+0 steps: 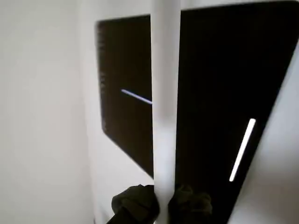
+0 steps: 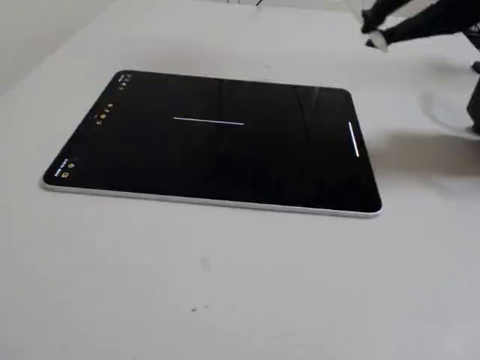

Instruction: Draw a line in the middle of the ipad using the apple pencil

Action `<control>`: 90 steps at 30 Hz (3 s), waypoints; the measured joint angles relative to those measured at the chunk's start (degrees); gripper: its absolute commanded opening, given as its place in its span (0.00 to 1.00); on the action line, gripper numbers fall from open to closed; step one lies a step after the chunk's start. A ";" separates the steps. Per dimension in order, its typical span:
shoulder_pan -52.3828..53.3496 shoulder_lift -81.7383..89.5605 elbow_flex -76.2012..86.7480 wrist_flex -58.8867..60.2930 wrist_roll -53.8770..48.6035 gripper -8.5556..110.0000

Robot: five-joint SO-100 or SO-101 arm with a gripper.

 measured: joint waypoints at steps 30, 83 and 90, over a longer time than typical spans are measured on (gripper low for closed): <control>0.53 1.76 14.77 3.52 -0.97 0.07; 0.53 1.76 14.77 3.52 -0.97 0.07; 0.53 1.76 14.77 3.52 -0.97 0.07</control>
